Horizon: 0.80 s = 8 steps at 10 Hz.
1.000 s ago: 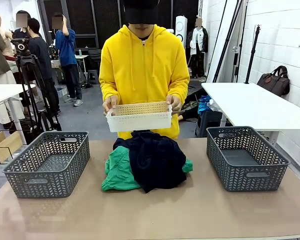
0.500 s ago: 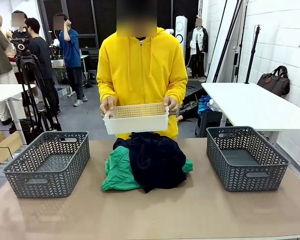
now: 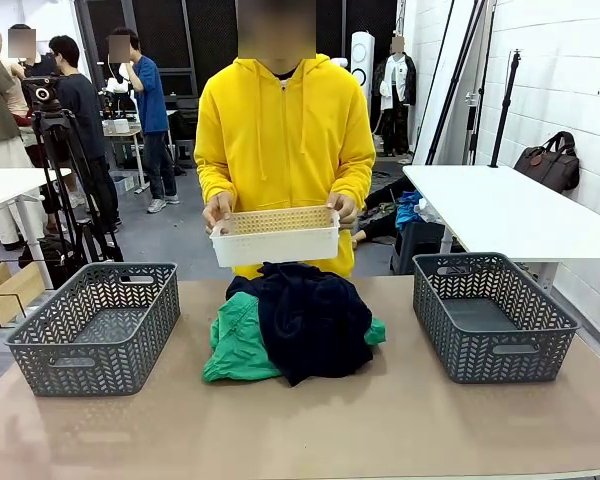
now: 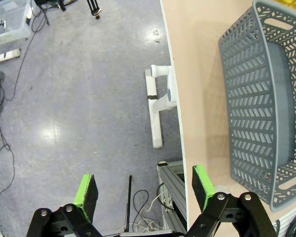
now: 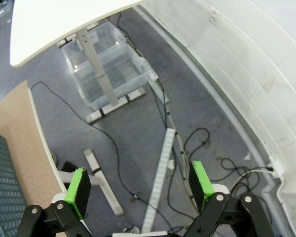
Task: Sort the tops and bottoms.
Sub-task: Lift clothes from the center of the table with your left hand.
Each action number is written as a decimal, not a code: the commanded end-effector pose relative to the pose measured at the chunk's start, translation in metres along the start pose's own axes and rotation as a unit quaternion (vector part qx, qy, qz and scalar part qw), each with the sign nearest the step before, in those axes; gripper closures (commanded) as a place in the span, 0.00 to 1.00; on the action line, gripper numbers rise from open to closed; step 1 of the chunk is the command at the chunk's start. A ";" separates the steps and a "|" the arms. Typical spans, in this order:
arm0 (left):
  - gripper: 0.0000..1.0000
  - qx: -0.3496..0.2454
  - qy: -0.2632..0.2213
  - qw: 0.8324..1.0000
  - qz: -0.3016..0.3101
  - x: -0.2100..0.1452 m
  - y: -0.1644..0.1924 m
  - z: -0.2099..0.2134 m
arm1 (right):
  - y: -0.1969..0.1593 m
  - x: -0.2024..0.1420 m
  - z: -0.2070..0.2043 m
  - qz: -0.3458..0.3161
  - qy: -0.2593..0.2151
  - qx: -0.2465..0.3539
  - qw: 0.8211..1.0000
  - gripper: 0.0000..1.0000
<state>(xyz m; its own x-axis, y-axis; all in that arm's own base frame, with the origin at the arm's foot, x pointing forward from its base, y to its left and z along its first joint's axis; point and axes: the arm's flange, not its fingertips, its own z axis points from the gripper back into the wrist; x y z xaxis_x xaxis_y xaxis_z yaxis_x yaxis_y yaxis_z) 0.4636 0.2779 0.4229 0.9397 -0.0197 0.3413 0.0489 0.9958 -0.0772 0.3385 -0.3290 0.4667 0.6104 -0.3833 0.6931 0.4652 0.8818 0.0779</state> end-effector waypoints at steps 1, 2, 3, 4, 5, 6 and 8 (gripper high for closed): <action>0.00 0.007 0.002 1.000 -0.002 -0.001 0.002 0.000 | 0.001 -0.001 0.003 0.006 0.002 -0.001 1.000 0.00; 0.00 0.007 0.002 1.000 -0.002 -0.001 0.002 0.000 | 0.001 -0.001 0.003 0.006 0.002 -0.001 1.000 0.00; 0.00 0.007 0.002 1.000 -0.002 -0.001 0.002 0.000 | 0.001 -0.001 0.003 0.006 0.002 -0.001 1.000 0.00; 0.00 0.007 0.002 1.000 -0.002 -0.001 0.002 0.000 | 0.001 -0.001 0.003 0.006 0.002 -0.001 1.000 0.00; 0.00 0.007 0.002 1.000 -0.002 -0.001 0.002 0.000 | 0.001 -0.001 0.003 0.006 0.002 -0.001 1.000 0.00; 0.00 0.007 0.002 1.000 -0.002 -0.001 0.002 0.000 | 0.001 -0.001 0.003 0.006 0.002 -0.001 1.000 0.00; 0.00 0.007 0.002 1.000 -0.002 -0.001 0.002 0.000 | 0.001 -0.001 0.003 0.006 0.002 -0.001 1.000 0.00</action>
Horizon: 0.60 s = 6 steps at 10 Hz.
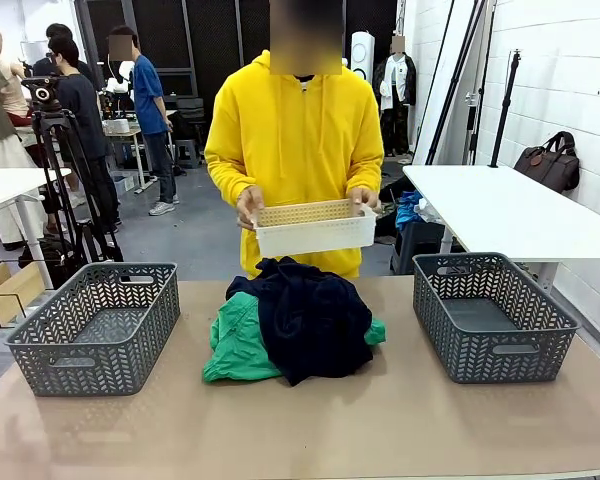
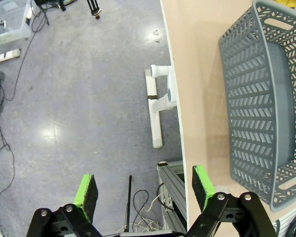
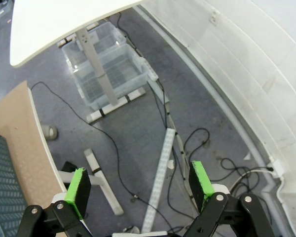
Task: Sort the tops and bottoms.
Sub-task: Lift clothes from the center of the table with your left hand.
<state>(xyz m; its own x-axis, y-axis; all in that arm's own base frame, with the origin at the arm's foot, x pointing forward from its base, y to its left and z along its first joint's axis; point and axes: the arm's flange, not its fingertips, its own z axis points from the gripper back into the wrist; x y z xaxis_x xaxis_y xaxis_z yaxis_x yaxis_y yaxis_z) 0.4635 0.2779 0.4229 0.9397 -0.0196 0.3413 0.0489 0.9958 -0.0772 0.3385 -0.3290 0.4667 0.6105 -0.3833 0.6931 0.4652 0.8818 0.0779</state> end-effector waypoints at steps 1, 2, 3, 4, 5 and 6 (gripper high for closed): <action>0.00 0.007 0.002 1.000 -0.002 -0.001 0.002 0.000 | 0.001 -0.001 0.003 0.006 0.002 -0.001 1.000 0.00; 0.00 0.007 0.002 1.000 -0.002 -0.001 0.002 0.000 | 0.001 -0.001 0.003 0.006 0.002 -0.001 1.000 0.00; 0.00 0.007 0.002 1.000 -0.002 -0.001 0.002 0.000 | 0.001 -0.001 0.003 0.006 0.002 -0.001 1.000 0.00; 0.00 0.007 0.002 1.000 -0.002 -0.001 0.002 0.000 | 0.001 -0.001 0.003 0.006 0.002 -0.001 1.000 0.00; 0.00 0.007 0.002 1.000 -0.002 -0.001 0.002 0.000 | 0.001 -0.001 0.003 0.006 0.002 -0.001 1.000 0.00; 0.00 0.007 0.002 1.000 -0.002 -0.001 0.002 0.000 | 0.001 -0.001 0.003 0.006 0.002 -0.001 1.000 0.00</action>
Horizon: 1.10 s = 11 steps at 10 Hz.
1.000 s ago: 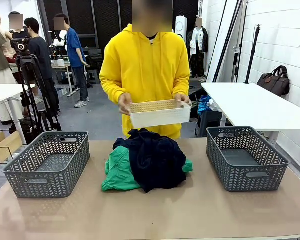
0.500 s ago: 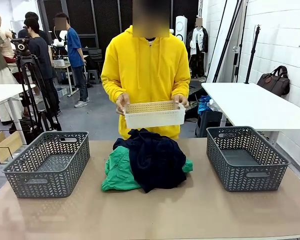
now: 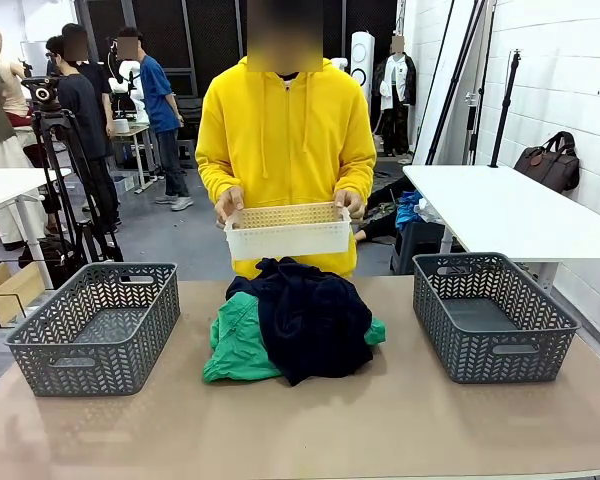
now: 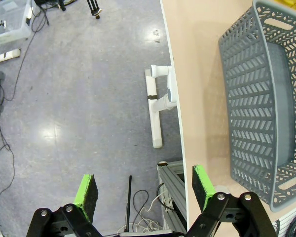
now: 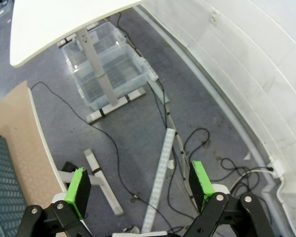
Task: Sort the tops and bottoms.
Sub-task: Lift clothes from the center of the table with your left hand.
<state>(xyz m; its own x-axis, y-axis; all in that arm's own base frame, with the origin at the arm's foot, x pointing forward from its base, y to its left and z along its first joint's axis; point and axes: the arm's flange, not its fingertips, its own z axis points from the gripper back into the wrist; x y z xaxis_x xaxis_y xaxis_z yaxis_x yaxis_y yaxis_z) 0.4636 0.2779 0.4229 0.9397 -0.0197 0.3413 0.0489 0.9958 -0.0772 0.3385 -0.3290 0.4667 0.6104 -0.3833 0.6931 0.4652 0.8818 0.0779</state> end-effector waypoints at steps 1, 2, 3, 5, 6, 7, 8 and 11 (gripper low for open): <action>0.00 0.007 0.002 1.000 -0.002 -0.001 0.002 0.000 | 0.001 -0.001 0.003 0.006 0.002 -0.001 1.000 0.00; 0.00 0.007 0.002 1.000 -0.002 -0.001 0.002 0.000 | 0.001 -0.001 0.003 0.006 0.002 -0.001 1.000 0.00; 0.00 0.007 0.002 1.000 -0.002 -0.001 0.002 0.000 | 0.001 -0.001 0.003 0.006 0.002 -0.001 1.000 0.00; 0.00 0.007 0.002 1.000 -0.002 -0.001 0.002 0.000 | 0.001 -0.001 0.003 0.006 0.002 -0.001 1.000 0.00; 0.00 0.007 0.002 1.000 -0.002 -0.001 0.002 0.000 | 0.001 -0.001 0.003 0.006 0.002 -0.001 1.000 0.00; 0.00 0.007 0.002 1.000 -0.002 -0.001 0.002 0.000 | 0.001 -0.001 0.003 0.006 0.002 -0.001 1.000 0.00; 0.00 0.007 0.002 1.000 -0.002 -0.001 0.002 0.000 | 0.001 -0.001 0.003 0.006 0.002 -0.001 1.000 0.00; 0.00 0.007 0.002 1.000 -0.002 -0.001 0.002 0.000 | 0.001 -0.001 0.003 0.006 0.002 -0.001 1.000 0.00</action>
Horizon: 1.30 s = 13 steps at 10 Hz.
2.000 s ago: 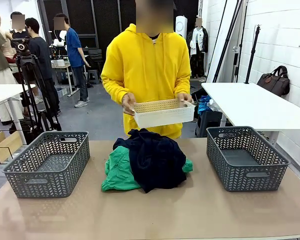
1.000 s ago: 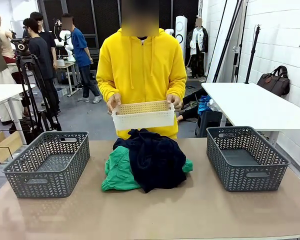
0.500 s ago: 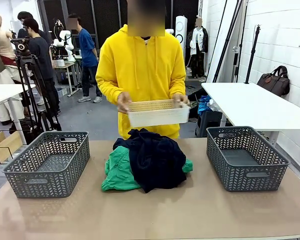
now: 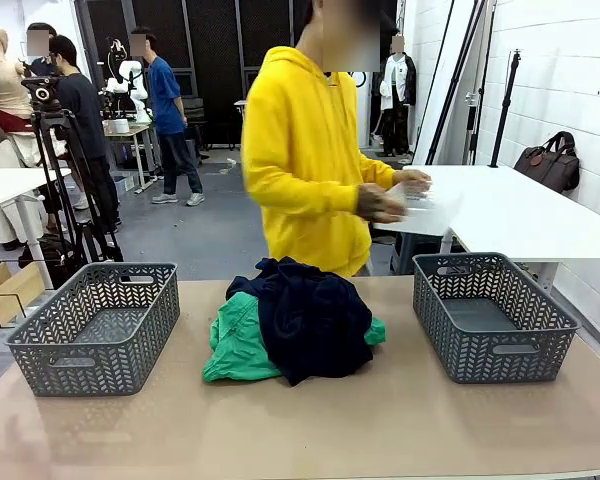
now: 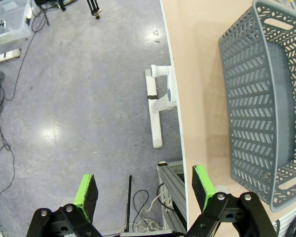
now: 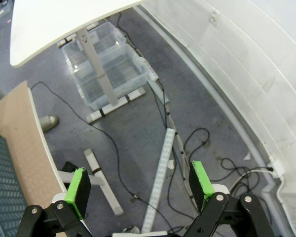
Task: Sort the tops and bottoms.
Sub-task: Lift clothes from the center of the table with your left hand.
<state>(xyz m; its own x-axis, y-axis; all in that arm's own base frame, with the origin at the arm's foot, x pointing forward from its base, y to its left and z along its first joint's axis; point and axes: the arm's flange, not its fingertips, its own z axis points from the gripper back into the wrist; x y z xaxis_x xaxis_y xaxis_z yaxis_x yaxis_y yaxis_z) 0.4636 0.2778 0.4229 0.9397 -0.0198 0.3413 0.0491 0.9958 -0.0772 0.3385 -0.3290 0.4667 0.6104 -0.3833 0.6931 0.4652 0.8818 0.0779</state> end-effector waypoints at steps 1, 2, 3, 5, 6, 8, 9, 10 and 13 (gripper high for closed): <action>0.00 0.007 0.002 1.000 -0.002 -0.001 0.002 0.000 | 0.001 -0.001 0.003 0.006 0.002 -0.001 1.000 0.00; 0.00 0.007 0.002 1.000 -0.002 -0.001 0.002 0.000 | 0.001 -0.001 0.003 0.006 0.002 -0.001 1.000 0.00; 0.00 0.007 0.002 1.000 -0.002 -0.001 0.002 0.000 | 0.001 -0.001 0.003 0.006 0.002 -0.001 1.000 0.00; 0.00 0.007 0.002 1.000 -0.002 -0.001 0.002 0.000 | 0.001 -0.001 0.003 0.006 0.002 -0.001 1.000 0.00; 0.00 0.007 0.002 1.000 -0.002 -0.001 0.002 0.000 | 0.001 -0.001 0.003 0.006 0.002 -0.001 1.000 0.00; 0.00 0.007 0.002 1.000 -0.002 -0.001 0.002 0.000 | 0.001 -0.001 0.003 0.006 0.002 -0.001 1.000 0.00; 0.00 0.007 0.002 1.000 -0.002 -0.001 0.002 0.000 | 0.001 -0.001 0.003 0.006 0.002 -0.001 1.000 0.00; 0.00 0.007 0.002 1.000 -0.002 -0.001 0.002 0.000 | 0.001 -0.001 0.003 0.006 0.002 -0.001 1.000 0.00; 0.00 0.007 0.002 1.000 -0.002 -0.001 0.002 0.000 | 0.001 -0.001 0.003 0.006 0.002 -0.001 1.000 0.00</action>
<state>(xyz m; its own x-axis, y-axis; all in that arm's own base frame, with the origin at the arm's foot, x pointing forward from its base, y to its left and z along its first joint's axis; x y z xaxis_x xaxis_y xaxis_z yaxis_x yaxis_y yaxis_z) 0.4636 0.2777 0.4229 0.9397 -0.0200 0.3413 0.0492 0.9958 -0.0772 0.3385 -0.3290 0.4667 0.6104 -0.3833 0.6931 0.4652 0.8818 0.0779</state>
